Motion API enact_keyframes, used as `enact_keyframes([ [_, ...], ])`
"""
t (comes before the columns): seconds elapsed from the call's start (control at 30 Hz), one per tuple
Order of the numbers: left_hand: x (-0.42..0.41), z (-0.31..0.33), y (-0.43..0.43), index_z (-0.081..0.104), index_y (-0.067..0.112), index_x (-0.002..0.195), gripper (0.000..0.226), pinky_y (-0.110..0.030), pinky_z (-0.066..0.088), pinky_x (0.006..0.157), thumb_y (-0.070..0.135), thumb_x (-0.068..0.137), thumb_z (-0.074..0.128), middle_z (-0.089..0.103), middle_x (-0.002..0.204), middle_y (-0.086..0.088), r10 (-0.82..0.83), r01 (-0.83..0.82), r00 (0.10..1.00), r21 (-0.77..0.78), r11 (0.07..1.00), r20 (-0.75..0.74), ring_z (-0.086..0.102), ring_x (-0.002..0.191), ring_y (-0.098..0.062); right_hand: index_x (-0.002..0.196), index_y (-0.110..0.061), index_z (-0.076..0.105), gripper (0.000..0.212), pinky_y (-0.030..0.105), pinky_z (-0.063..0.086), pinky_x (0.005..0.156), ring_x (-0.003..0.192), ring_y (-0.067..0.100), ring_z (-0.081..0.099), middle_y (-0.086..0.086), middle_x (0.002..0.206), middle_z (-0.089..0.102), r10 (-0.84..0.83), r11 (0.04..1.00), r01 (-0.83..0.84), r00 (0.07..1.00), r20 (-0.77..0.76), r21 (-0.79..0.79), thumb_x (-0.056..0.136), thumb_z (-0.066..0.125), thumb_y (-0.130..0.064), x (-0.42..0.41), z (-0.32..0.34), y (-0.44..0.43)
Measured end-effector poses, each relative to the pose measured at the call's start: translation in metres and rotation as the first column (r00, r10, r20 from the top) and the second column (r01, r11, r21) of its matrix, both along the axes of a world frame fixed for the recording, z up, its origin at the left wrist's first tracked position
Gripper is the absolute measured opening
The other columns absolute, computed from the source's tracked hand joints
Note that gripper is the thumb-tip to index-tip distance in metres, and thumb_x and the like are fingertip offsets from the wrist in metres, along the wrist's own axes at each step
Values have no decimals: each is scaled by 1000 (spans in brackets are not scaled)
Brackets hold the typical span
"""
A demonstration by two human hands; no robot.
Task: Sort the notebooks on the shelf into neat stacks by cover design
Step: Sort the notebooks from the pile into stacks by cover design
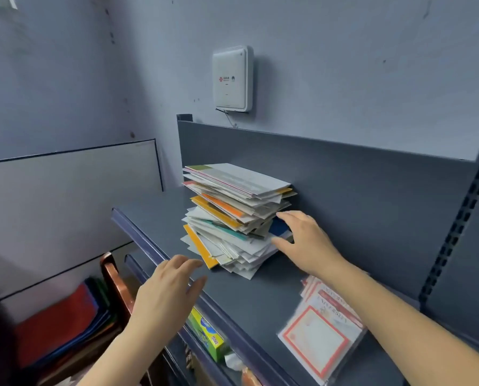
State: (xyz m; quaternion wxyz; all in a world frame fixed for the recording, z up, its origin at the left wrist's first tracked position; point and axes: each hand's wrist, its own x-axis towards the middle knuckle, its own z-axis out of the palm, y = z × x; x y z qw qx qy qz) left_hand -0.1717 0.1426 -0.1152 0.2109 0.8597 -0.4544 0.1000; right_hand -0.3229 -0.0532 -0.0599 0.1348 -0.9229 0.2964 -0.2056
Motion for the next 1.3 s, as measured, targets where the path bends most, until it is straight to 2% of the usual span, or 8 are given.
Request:
enact_keyframes([
  [0.23, 61, 12, -51, 52, 41, 128, 36, -26, 49, 88, 52, 94, 45, 50, 126, 22, 0, -6, 996, -59, 998, -93, 48, 120, -4, 151, -17, 15, 88, 33, 15, 117, 145, 19, 14, 1, 158, 16, 87, 991, -91, 995, -44, -100, 85, 60, -54, 98, 21, -55],
  [0.43, 88, 15, -82, 53, 33, 129, 37, -25, 48, 93, 42, 93, 52, 55, 111, 23, -103, 42, 946, -199, 979, -307, 53, 105, 2, 142, -18, 34, 56, 30, 40, 103, 126, 18, 48, -2, 141, 48, 100, 945, -121, 991, -84, -303, 95, 45, -47, 120, 14, -69],
  [0.67, 99, 36, -118, 48, 27, 133, 41, -7, 47, 76, 36, 94, 55, 61, 101, 22, -312, 84, 797, -417, 905, -516, 57, 90, 13, 127, -28, 56, 40, 35, 48, 90, 110, 19, 61, -6, 122, 66, 44, 956, -39, 999, 10, -291, 95, 44, -48, 116, 30, -75],
  [0.83, 110, 52, -128, 34, 20, 145, 57, -24, 58, 77, 38, 94, 52, 63, 114, 2, -488, -17, 440, -550, 835, -754, 64, 98, -7, 123, -30, 61, 41, 33, 52, 81, 101, 18, 65, -9, 112, 70, -46, 936, 56, 998, 36, -347, 93, 44, -52, 120, 39, -61],
  [0.93, 121, 60, -130, 34, 22, 144, 63, -30, 58, 81, 50, 90, 51, 67, 108, 6, -551, -91, 226, -581, 809, -803, 68, 93, -9, 96, -28, 66, 42, 23, 39, 46, 63, 12, 67, -8, 76, 70, -27, 841, 6, 999, -31, -541, 93, 35, -56, 132, 34, -32],
  [1.03, 128, 61, -129, 41, 22, 132, 51, -27, 57, 66, 47, 90, 56, 72, 98, 8, -593, -129, 55, -595, 793, -803, 72, 81, -12, 89, -23, 68, 43, 21, 35, 37, 48, 11, 61, -7, 67, 66, -3, 822, -43, 997, -81, -568, 85, 36, -52, 151, 24, 5],
  [1.13, 140, 54, -131, 40, 18, 127, 47, -31, 58, 62, 23, 88, 67, 72, 108, -6, -579, -192, -16, -566, 802, -815, 73, 86, -22, 84, -29, 64, 42, 23, 35, 46, 60, 8, 59, -11, 73, 63, 81, 870, -132, 989, -127, -475, 78, 43, -64, 163, 26, 35],
  [1.3, 160, 40, -131, 48, 12, 130, 45, -38, 59, 77, 2, 88, 61, 71, 113, -8, -600, -125, -12, -595, 794, -800, 71, 96, -27, 127, -34, 56, 54, 24, 35, 104, 125, 0, 44, -20, 133, 52, -83, 989, 80, 996, 14, 128, 84, 46, -65, 151, 46, -3],
])
